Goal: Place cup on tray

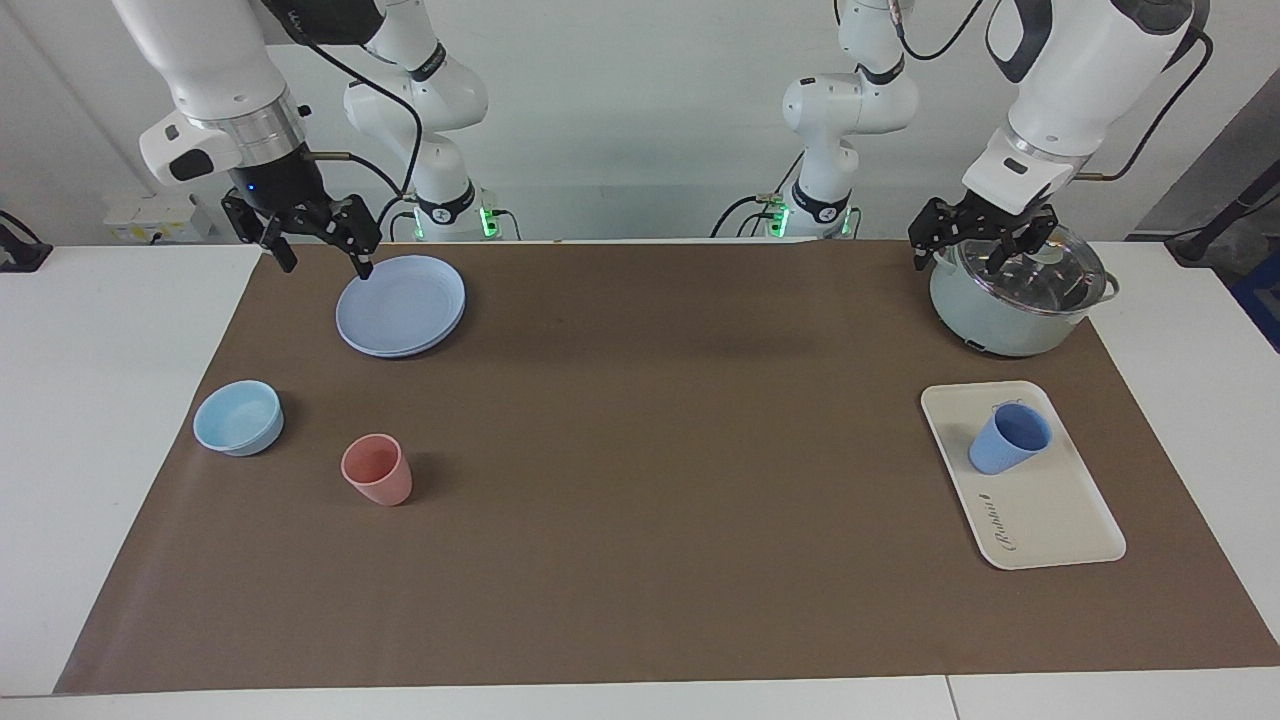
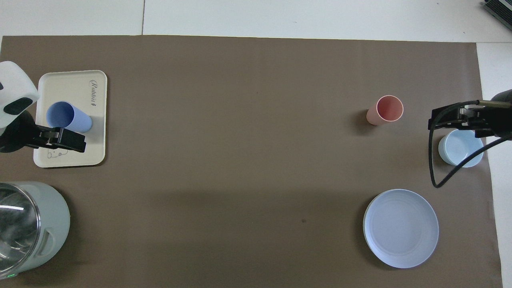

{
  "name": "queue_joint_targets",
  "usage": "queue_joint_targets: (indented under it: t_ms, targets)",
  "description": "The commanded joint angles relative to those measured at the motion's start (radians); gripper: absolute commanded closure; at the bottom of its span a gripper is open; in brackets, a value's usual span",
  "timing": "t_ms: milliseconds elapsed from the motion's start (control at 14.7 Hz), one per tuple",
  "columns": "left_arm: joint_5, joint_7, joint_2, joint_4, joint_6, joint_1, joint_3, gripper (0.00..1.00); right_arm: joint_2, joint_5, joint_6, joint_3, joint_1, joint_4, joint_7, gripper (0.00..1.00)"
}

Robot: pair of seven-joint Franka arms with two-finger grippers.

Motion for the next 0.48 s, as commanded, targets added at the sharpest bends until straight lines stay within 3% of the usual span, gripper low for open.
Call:
queue_joint_targets:
  t_ms: [0,408]
  targets:
    - [0.017,0.005,-0.012,-0.012,0.009,0.004,-0.003,0.00,0.021,-0.024,-0.038,0.008,-0.007,0.039,-0.025,0.00]
    - [0.017,0.005,-0.013,-0.012,0.009,0.004,-0.003,0.00,0.021,-0.019,-0.044,0.008,-0.007,0.039,-0.015,0.00]
